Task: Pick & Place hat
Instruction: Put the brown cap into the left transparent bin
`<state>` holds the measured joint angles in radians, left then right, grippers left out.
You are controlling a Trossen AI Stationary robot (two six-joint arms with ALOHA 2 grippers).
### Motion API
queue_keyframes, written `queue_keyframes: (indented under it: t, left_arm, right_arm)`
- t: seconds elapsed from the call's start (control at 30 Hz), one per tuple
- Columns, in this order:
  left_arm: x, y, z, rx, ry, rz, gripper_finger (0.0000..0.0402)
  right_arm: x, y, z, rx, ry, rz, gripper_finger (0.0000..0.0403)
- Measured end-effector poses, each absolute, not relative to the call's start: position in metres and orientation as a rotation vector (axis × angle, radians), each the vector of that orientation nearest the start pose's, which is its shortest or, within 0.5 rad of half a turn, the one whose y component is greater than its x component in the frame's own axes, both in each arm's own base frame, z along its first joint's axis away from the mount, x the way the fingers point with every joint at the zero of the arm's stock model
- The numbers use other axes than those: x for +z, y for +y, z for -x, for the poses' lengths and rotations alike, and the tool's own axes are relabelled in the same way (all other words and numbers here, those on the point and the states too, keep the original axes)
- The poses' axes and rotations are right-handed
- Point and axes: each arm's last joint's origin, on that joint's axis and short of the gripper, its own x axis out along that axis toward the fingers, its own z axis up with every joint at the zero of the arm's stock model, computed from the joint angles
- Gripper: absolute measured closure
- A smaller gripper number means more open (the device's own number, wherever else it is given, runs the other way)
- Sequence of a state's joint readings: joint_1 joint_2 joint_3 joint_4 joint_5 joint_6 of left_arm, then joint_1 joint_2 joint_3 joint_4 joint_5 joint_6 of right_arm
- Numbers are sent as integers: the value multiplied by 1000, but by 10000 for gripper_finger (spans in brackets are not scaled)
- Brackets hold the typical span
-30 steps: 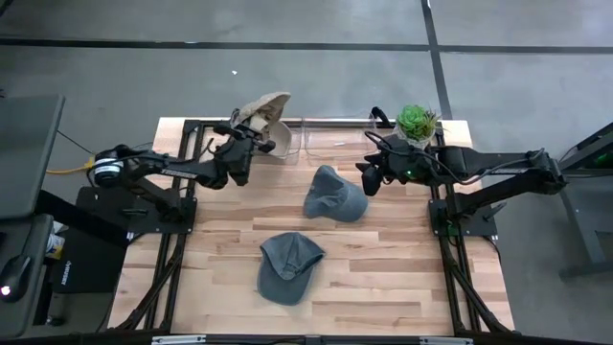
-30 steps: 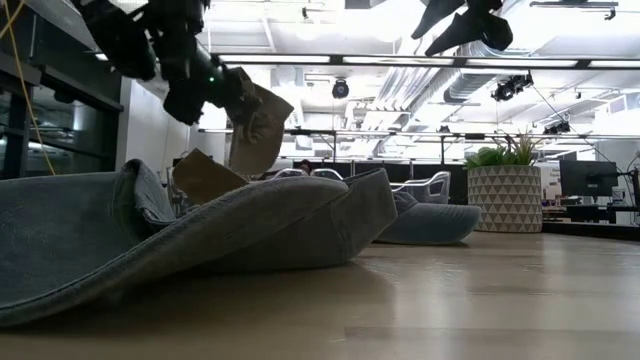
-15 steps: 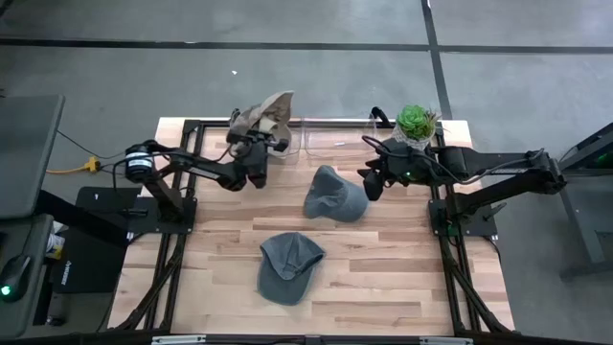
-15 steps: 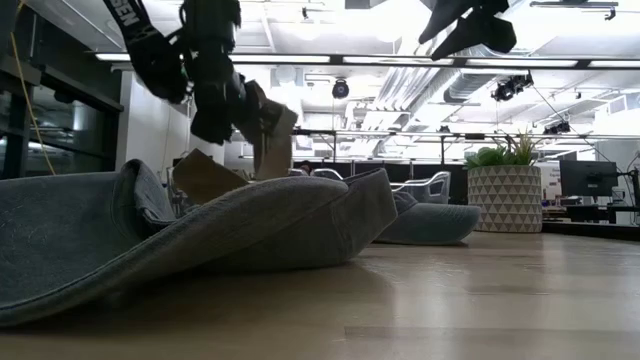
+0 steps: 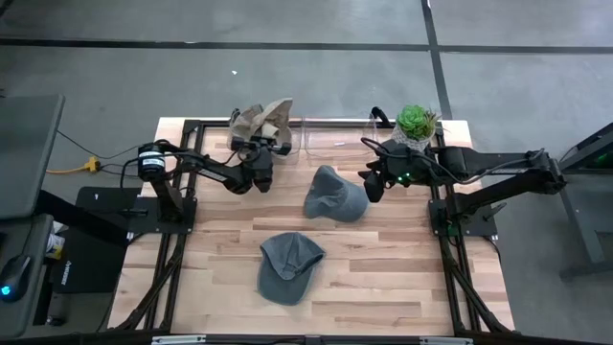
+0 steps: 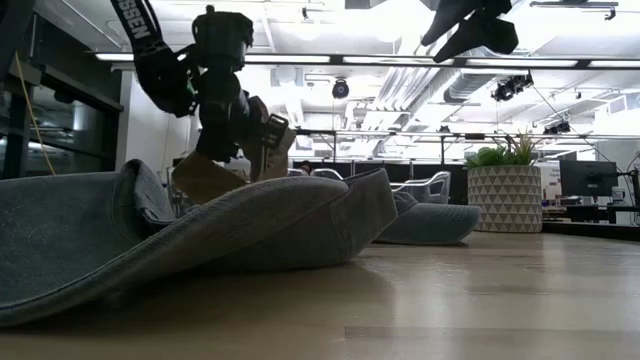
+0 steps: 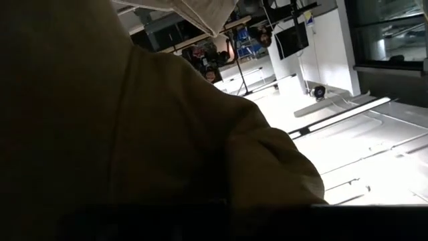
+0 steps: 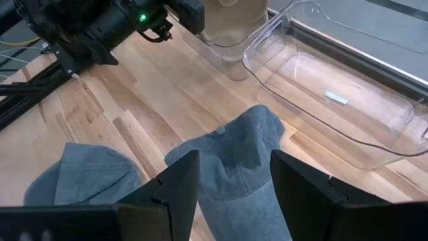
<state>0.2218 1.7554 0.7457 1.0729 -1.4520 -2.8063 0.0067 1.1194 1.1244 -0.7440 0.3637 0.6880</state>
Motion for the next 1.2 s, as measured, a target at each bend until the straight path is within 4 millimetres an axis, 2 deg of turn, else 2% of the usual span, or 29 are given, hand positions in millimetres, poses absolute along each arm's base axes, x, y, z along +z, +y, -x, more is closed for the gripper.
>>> queue_keyframes:
  t: [0.13, 0.4, 0.57, 0.7, 0.93, 1.07, 1.2]
  left_arm:
    - [198, 101, -311, -322, 2464, -2211, 402]
    - [193, 104, -311, -405, 2495, -2201, 402]
    - [189, 104, -312, -439, 2457, -2259, 402]
    - [174, 105, -316, -467, 2461, -2264, 402]
    - [159, 107, -322, -332, 2451, -2219, 399]
    - [157, 107, -323, -367, 2460, -2229, 383]
    - [154, 107, -323, -406, 2463, -2246, 341]
  right_arm:
    - [338, -9, -220, -573, 579, -514, 225]
    - [338, -8, -220, -570, 580, -526, 225]
    - [338, -8, -220, -565, 582, -529, 225]
    - [338, -8, -220, -562, 583, -531, 225]
    - [337, -7, -219, -540, 609, -559, 226]
    - [335, -7, -217, -544, 632, -561, 224]
    - [335, -7, -217, -546, 634, -561, 224]
